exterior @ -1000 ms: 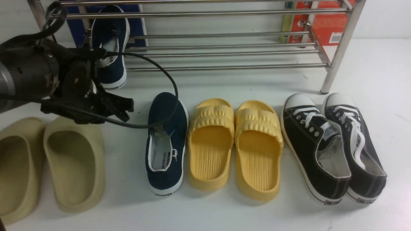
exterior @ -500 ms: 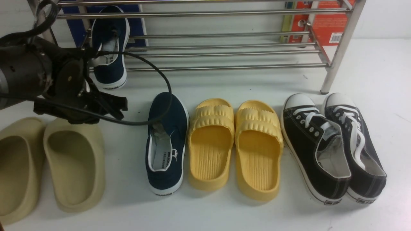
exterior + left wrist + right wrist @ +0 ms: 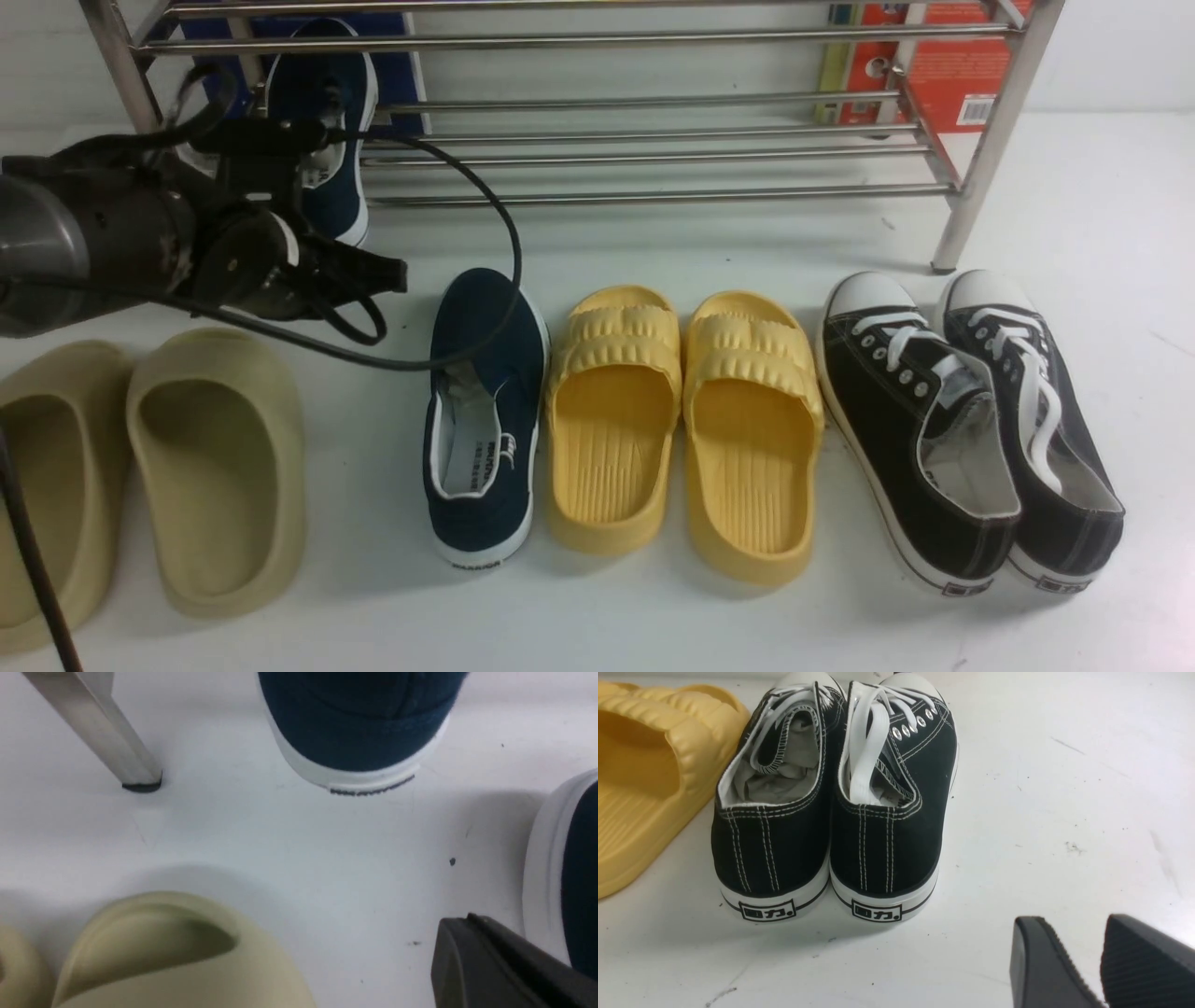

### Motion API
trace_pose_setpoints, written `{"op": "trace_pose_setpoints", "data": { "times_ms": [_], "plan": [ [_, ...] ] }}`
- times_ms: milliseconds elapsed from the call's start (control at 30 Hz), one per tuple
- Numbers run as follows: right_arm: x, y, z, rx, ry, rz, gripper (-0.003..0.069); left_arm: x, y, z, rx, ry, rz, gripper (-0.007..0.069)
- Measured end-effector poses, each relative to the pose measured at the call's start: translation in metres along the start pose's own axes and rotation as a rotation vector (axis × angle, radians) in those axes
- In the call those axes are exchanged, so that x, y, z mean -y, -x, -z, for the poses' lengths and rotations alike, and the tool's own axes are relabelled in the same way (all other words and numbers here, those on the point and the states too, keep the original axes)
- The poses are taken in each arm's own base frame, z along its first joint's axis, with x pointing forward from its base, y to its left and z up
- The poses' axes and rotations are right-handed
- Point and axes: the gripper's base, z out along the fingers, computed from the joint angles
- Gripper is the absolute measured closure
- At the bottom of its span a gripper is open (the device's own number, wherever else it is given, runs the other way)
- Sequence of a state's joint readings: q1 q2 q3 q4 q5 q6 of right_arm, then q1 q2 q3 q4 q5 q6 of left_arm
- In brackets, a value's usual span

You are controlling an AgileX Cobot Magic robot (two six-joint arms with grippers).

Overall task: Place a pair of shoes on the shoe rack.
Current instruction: Use the left arm to put a shoe into the shoe rack

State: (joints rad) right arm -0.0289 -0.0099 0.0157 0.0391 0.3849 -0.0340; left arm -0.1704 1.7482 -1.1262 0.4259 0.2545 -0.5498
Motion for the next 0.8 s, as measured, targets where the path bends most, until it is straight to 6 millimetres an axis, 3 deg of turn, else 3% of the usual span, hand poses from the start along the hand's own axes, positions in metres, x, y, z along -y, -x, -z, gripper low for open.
{"op": "trace_pose_setpoints", "data": {
  "times_ms": [200, 567, 700, 800],
  "plan": [
    [0.000, 0.000, 0.000, 0.000, 0.000, 0.000, 0.0419, -0.014, 0.009, -0.003, 0.085, -0.016, 0.023, 0.0638],
    [0.000, 0.000, 0.000, 0.000, 0.000, 0.000, 0.0419, -0.020, 0.025, -0.001, 0.254, -0.083, 0.022, 0.0638],
    [0.000, 0.000, 0.000, 0.000, 0.000, 0.000, 0.0419, -0.030, 0.025, 0.001, 0.240, -0.060, 0.100, 0.0638],
    [0.000, 0.000, 0.000, 0.000, 0.000, 0.000, 0.0419, -0.032, 0.021, 0.016, 0.136, 0.008, 0.181, 0.0638]
  ]
}}
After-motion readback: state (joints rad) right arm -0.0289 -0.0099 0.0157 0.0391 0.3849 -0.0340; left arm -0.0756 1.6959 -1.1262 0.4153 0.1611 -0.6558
